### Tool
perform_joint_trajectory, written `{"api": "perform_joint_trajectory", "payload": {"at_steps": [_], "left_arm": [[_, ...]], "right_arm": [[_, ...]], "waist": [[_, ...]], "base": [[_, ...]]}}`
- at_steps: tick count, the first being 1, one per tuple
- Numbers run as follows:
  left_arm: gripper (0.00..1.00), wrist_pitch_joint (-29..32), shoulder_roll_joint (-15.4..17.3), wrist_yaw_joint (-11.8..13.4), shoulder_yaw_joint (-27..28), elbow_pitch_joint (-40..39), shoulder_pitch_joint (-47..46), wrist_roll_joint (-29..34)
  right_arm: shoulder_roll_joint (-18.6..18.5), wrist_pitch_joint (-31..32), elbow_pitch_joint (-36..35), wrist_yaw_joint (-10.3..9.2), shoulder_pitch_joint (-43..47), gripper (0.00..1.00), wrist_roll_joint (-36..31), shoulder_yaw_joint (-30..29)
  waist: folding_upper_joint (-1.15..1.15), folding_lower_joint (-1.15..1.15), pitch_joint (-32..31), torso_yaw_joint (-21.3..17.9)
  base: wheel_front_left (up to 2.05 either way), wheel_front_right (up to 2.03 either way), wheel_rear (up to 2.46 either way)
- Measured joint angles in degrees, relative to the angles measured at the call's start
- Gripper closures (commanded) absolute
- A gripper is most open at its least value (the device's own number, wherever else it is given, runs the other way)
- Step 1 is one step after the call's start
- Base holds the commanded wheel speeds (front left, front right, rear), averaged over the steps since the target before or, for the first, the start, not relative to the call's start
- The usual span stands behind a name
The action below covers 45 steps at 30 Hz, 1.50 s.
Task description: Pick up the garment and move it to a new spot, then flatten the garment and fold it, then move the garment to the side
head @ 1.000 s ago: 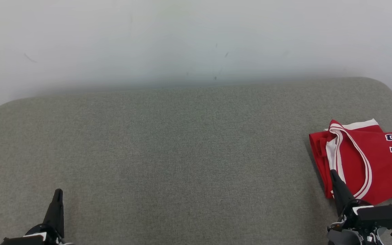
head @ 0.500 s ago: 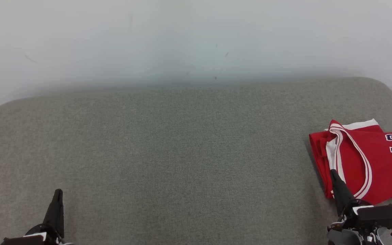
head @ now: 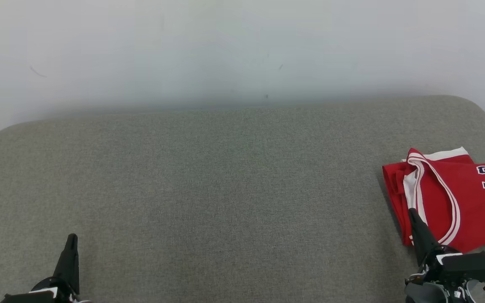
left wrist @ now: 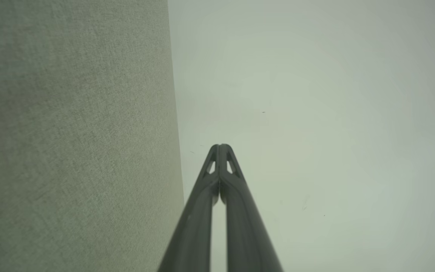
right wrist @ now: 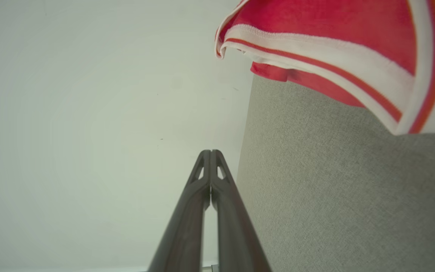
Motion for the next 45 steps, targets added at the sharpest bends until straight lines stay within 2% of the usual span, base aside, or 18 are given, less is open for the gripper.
{"api": "perform_joint_trajectory", "payload": {"at_steps": [45], "left_arm": [[1.00, 0.0, 0.0, 0.0, 0.0, 0.0, 0.0, 0.0]], "right_arm": [[0.0, 0.0, 0.0, 0.00, -0.6, 1.00, 0.0, 0.0]], "waist": [[0.00, 0.00, 0.0, 0.0]], "base": [[0.00, 0.00, 0.00]]}}
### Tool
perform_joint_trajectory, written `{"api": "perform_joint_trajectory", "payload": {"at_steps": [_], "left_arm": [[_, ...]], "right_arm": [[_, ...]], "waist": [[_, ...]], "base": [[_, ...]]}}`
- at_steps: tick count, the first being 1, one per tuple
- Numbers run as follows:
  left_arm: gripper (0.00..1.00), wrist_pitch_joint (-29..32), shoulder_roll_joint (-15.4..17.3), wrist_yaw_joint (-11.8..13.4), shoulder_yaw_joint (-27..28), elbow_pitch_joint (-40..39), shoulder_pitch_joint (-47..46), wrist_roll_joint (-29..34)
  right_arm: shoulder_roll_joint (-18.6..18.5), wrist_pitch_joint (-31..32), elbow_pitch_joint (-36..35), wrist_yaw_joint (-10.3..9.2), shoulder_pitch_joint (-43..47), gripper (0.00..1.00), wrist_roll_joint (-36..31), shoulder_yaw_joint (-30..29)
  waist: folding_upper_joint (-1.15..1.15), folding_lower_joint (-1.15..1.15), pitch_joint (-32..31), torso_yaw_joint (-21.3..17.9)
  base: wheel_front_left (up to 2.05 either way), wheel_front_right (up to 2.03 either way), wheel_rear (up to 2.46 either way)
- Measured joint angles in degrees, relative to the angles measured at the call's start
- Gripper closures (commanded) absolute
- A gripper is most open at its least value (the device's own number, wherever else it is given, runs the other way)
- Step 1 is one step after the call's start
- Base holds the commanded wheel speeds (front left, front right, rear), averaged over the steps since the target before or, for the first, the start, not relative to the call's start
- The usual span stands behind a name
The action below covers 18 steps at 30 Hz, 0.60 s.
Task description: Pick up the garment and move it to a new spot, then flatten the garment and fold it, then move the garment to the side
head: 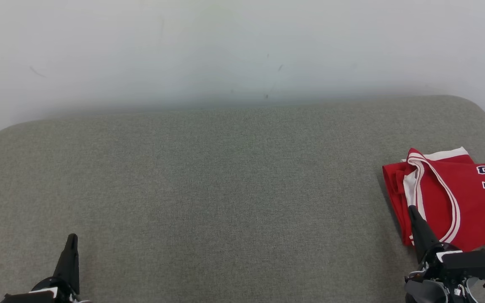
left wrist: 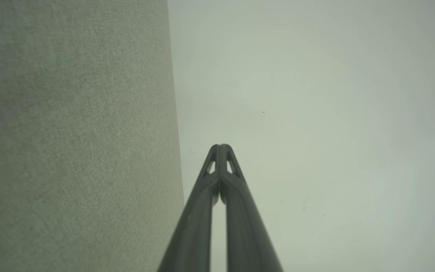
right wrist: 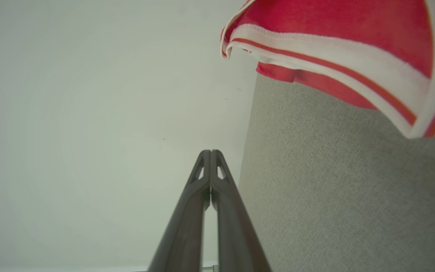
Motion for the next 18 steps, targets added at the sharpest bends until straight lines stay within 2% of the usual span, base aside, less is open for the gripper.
{"api": "perform_joint_trajectory", "payload": {"at_steps": [18], "left_arm": [[1.00, 0.0, 0.0, 0.0, 0.0, 0.0, 0.0, 0.0]], "right_arm": [[0.0, 0.0, 0.0, 0.00, 0.0, 1.00, 0.0, 0.0]], "waist": [[0.00, 0.00, 0.0, 0.0]], "base": [[0.00, 0.00, 0.00]]}}
